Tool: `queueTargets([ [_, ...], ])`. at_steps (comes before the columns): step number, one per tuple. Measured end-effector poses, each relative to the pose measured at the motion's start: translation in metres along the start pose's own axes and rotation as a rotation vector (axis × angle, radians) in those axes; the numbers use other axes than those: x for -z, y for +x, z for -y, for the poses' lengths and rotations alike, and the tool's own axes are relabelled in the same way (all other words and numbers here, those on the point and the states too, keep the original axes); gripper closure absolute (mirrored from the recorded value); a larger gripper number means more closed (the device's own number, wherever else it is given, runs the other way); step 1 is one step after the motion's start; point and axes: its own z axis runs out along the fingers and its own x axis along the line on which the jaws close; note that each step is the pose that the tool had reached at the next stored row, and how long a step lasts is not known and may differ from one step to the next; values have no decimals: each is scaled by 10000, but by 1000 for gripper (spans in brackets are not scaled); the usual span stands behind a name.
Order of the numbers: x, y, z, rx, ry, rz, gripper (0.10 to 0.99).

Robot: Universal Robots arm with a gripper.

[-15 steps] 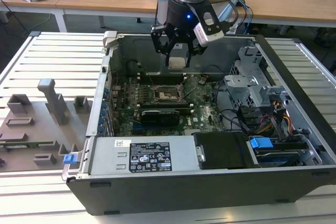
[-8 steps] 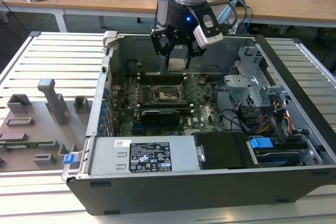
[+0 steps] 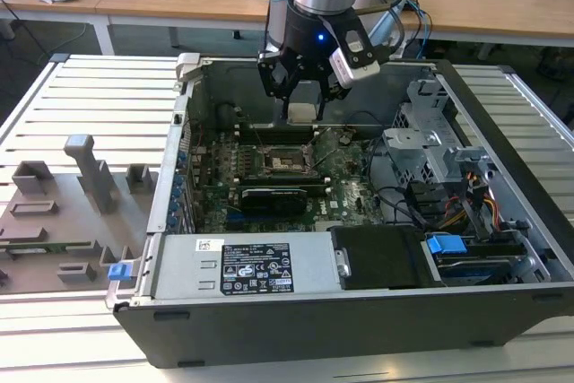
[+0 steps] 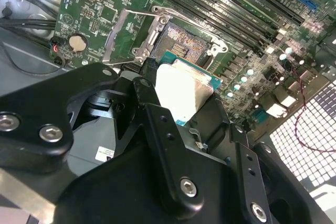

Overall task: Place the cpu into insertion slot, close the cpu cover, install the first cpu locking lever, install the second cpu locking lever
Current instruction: 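Place the cpu into insertion slot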

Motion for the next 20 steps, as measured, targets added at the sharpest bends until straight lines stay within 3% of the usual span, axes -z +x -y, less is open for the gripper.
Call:
queueTargets([
  [12,-108,-2,10,-1,6,0,541],
  [13,-117,-2,10,-1,29,0,541],
  [15,-133,-2,4,-4,215,5,541],
  [20,-175,8,-26,-8,441,12,541],
])
